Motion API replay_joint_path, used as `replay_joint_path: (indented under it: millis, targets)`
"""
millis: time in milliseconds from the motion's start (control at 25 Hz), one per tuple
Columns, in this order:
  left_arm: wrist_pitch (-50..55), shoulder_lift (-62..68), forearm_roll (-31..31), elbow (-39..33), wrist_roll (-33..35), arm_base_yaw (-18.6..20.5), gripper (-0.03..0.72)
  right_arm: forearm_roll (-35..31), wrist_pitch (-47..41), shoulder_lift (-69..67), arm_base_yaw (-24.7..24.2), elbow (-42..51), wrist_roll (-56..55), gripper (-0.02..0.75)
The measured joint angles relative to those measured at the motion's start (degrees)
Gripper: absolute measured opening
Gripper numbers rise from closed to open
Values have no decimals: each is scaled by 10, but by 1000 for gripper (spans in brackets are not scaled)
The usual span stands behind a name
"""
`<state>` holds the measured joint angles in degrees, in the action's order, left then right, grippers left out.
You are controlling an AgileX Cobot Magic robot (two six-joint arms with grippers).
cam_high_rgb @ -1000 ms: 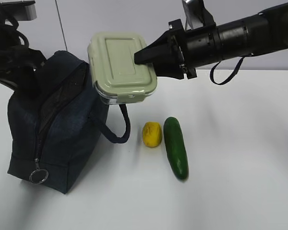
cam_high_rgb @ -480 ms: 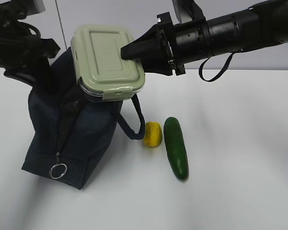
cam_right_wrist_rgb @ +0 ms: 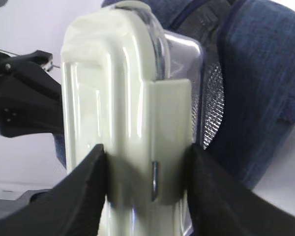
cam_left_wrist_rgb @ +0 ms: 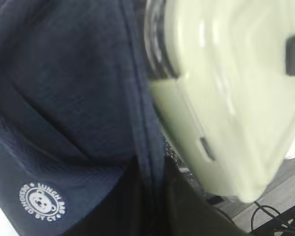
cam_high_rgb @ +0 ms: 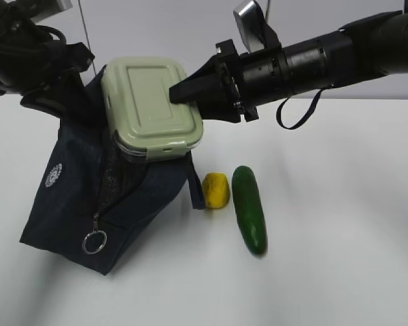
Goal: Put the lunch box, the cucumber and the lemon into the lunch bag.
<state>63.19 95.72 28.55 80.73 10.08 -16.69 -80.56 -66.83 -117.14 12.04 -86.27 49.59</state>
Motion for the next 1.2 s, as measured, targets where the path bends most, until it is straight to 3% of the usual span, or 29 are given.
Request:
replay_joint_path:
  millis: [680,960,1200]
  targets:
    - [-1,0,9,0,4,5,17,130,-2,0,0,-1,-8,358]
    - [-1,0,10,0,6,5,17,126,-5,-25,1,-3,-22,358]
    - [0,0,18,0,14,5,17,86,-1,-62,15,-3,-20,358]
